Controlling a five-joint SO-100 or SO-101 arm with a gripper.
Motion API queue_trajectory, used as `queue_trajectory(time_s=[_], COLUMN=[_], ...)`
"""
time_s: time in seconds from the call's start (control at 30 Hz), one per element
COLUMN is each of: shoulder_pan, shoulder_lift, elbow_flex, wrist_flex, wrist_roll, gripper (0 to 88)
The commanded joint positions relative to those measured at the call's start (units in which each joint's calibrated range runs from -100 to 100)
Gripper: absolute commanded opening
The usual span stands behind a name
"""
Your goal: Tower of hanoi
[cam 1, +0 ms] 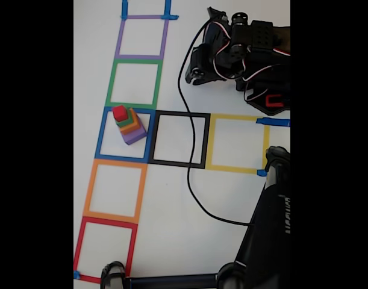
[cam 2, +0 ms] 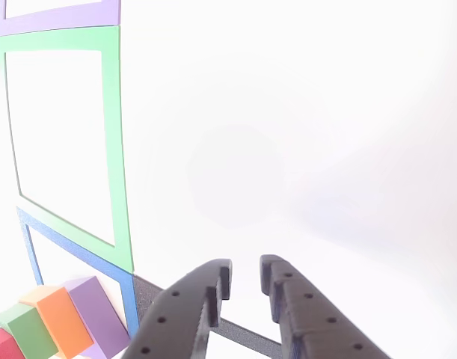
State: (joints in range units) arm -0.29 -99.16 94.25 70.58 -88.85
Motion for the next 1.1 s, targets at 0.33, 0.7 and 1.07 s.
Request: queue_trajectory(time_s=[0.33, 0.7, 1.07], shoulder_pan=[0.3, 0.5, 0.5], shoulder_lift=[-0.8, -0.8, -0.8], elbow_flex=[0.1, 0.1, 0.1], wrist_flex=[0.4, 0.4, 0.4], wrist_roll=[-1.3, -1.0, -1.0], gripper=[0.0, 0.1, 1.5])
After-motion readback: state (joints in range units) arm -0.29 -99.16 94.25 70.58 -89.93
